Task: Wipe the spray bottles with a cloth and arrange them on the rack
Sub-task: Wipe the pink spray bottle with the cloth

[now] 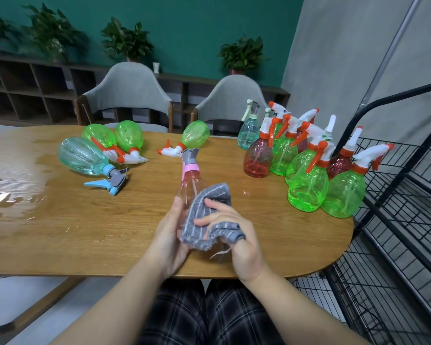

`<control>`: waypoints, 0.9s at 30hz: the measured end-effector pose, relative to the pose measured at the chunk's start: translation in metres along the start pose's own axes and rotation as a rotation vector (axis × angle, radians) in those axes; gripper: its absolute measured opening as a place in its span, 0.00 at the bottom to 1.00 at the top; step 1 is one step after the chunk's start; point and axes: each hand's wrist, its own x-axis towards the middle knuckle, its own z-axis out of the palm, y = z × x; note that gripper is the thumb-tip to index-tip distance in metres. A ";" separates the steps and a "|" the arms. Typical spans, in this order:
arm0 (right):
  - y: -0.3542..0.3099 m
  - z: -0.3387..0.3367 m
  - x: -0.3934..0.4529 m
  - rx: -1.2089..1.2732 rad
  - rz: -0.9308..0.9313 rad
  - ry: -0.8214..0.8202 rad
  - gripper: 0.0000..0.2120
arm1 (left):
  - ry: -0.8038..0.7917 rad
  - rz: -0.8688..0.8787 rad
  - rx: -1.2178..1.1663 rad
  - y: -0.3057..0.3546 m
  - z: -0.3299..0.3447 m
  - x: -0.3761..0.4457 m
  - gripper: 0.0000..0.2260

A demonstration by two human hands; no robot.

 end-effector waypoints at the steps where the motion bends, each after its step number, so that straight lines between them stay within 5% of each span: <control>1: -0.004 -0.001 0.000 0.084 0.058 0.033 0.13 | 0.009 0.000 -0.011 0.000 -0.001 0.001 0.50; 4: -0.019 -0.004 0.012 0.578 0.394 0.337 0.14 | 0.038 -0.006 0.012 -0.002 0.001 0.002 0.47; 6: -0.022 -0.011 0.026 0.850 0.631 0.587 0.19 | 0.073 0.000 0.006 -0.002 0.000 0.001 0.34; 9: -0.027 -0.021 0.047 0.920 0.758 0.732 0.16 | 0.052 0.018 -0.019 -0.001 -0.002 -0.001 0.25; 13: -0.033 -0.012 0.061 0.725 0.655 0.624 0.12 | 0.025 0.016 0.037 0.001 0.001 -0.005 0.27; 18: -0.035 0.010 0.056 0.249 0.535 0.215 0.10 | 0.045 0.041 0.037 0.001 0.003 -0.004 0.26; 22: -0.022 0.020 0.048 -0.150 0.233 0.046 0.23 | 0.079 0.036 -0.011 -0.001 -0.002 0.001 0.23; 27: -0.008 0.016 0.032 -0.227 0.106 -0.018 0.26 | 0.072 0.016 0.024 -0.003 -0.004 0.005 0.28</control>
